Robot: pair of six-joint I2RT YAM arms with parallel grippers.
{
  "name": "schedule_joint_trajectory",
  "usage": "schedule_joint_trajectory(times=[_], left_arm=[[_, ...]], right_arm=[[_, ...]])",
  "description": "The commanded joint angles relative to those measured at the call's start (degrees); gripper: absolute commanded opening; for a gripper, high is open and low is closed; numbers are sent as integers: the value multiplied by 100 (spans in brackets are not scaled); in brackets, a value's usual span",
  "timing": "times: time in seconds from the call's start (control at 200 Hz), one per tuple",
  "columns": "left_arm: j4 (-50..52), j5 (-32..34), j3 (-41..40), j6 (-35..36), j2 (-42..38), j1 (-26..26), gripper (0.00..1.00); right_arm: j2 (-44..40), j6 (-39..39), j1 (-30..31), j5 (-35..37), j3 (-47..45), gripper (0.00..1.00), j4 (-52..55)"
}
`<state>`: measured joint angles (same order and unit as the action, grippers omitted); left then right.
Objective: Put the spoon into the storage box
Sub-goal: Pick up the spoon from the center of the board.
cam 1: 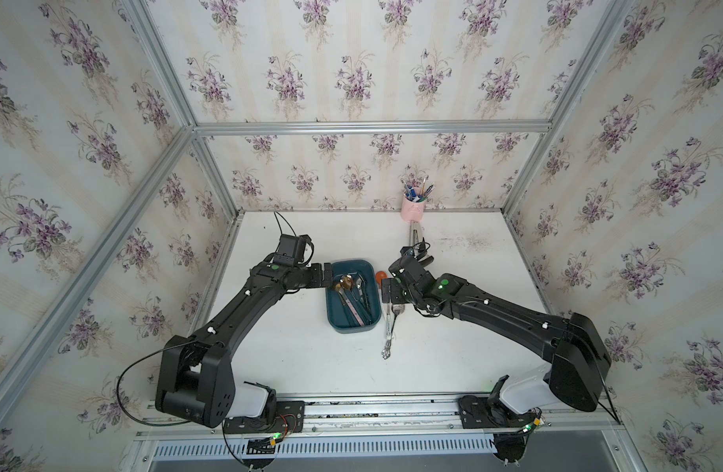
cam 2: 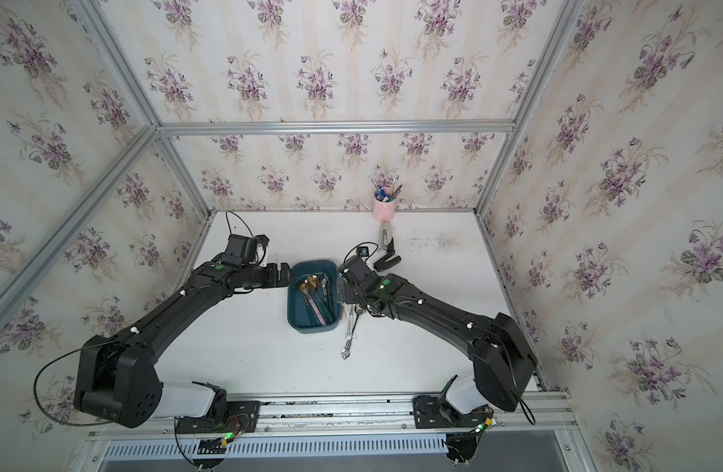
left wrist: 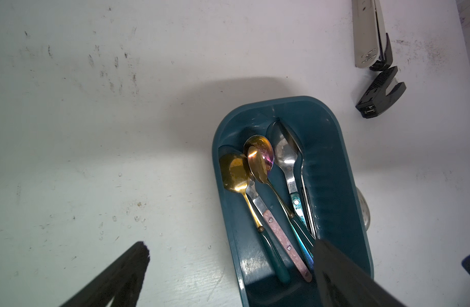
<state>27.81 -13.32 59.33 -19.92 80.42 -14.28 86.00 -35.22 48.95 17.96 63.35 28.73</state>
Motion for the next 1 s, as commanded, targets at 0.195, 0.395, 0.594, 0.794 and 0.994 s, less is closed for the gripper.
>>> schedule_joint_trajectory(times=[0.195, 0.395, 0.594, 0.794, 0.994], left_arm=[[116, 31, 69, 107, 201, -48, 100], [155, 51, 96, 144, 230, -46, 100], [221, 99, 114, 179, 204, -48, 100], [277, 179, 66, 218, 122, -48, 100], [277, 189, 79, 217, 136, -47, 100]], right_arm=[[-388, -1297, 11, -318, -1155, 93, -27], [-97, -1603, 15, -599, -1360, 85, -288], [693, -1494, 9, -820, -961, 82, -255], [1029, -1517, 4, -781, -785, 78, -137], [1033, -1645, 1, -636, -802, 73, -105]])
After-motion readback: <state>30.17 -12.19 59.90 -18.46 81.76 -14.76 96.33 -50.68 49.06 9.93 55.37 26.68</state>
